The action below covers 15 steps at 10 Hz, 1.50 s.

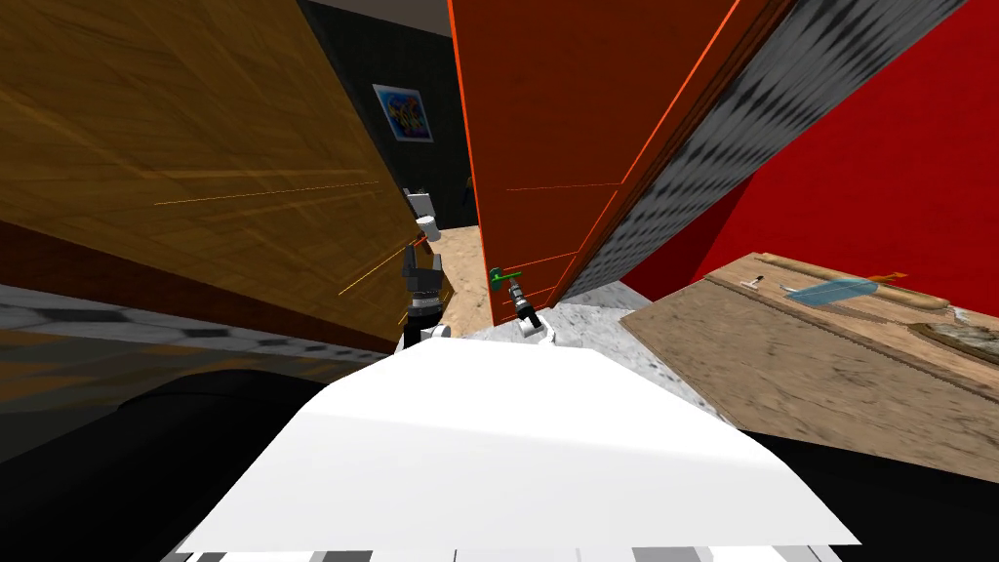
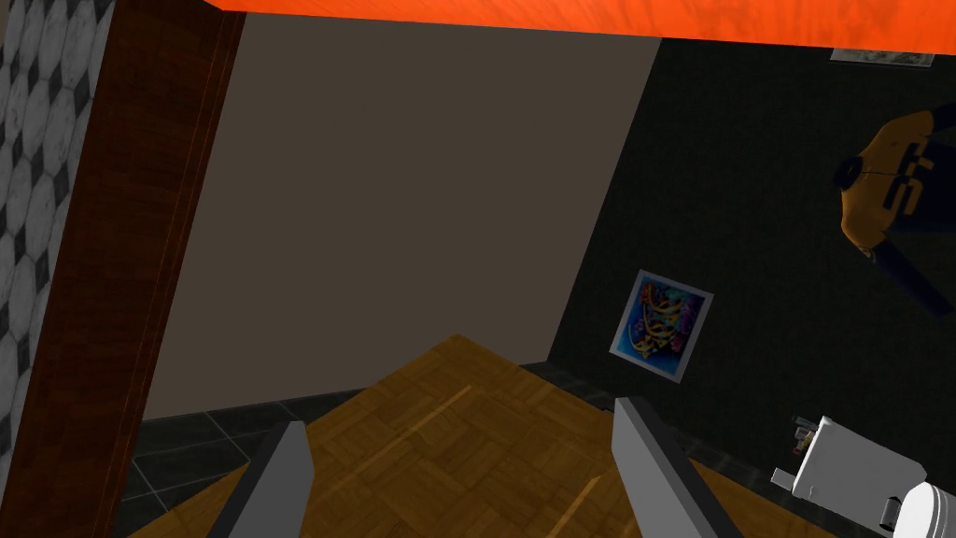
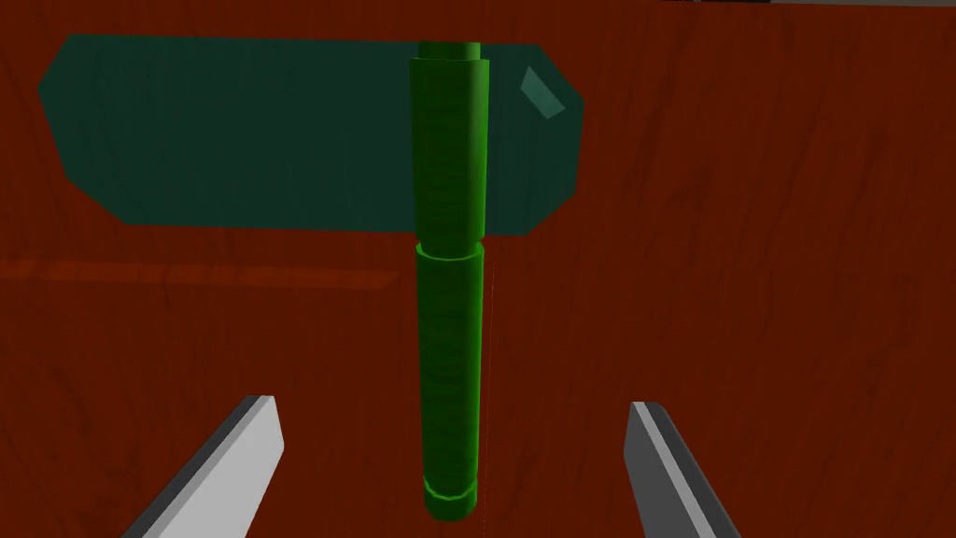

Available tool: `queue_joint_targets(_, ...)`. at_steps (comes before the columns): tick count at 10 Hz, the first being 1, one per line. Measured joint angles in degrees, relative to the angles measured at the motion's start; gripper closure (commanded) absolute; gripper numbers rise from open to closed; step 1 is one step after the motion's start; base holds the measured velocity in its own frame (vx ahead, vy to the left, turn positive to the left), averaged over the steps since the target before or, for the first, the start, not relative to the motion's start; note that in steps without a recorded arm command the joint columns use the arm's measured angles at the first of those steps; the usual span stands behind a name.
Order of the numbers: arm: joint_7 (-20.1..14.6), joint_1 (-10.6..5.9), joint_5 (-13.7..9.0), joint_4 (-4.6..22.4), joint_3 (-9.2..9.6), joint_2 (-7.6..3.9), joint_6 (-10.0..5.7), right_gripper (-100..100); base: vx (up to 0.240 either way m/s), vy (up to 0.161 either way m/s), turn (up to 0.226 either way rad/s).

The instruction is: Push the door open

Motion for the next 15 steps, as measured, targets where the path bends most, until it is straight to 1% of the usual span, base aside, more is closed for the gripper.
queue_joint_targets(3,0.0,-0.51,-0.1,1.1,-0.57,0.89,-0.46,-100,0.159,0.053,0.016)
queue_joint_targets(4,0.0,-0.55,-0.1,1.1,-0.59,0.94,-0.5,100,-0.013,0.001,-0.006)
queue_joint_targets(9,0.0,-0.87,-0.1,0.9,-0.7,0.97,-0.51,100,-0.007,-0.002,0.004)
queue_joint_targets(11,0.1,-0.78,-0.1,1.3,-0.95,0.88,-0.4,100,0.109,0.096,-0.042)
queue_joint_targets(13,0.2,-0.5,-0.2,1.6,-1.6,0.46,-0.14,100,0.15,0.12,-0.048)
queue_joint_targets(15,0.4,-1.16,-0.3,2.4,-2.71,0.28,-0.55,100,0.153,0.142,-0.05)
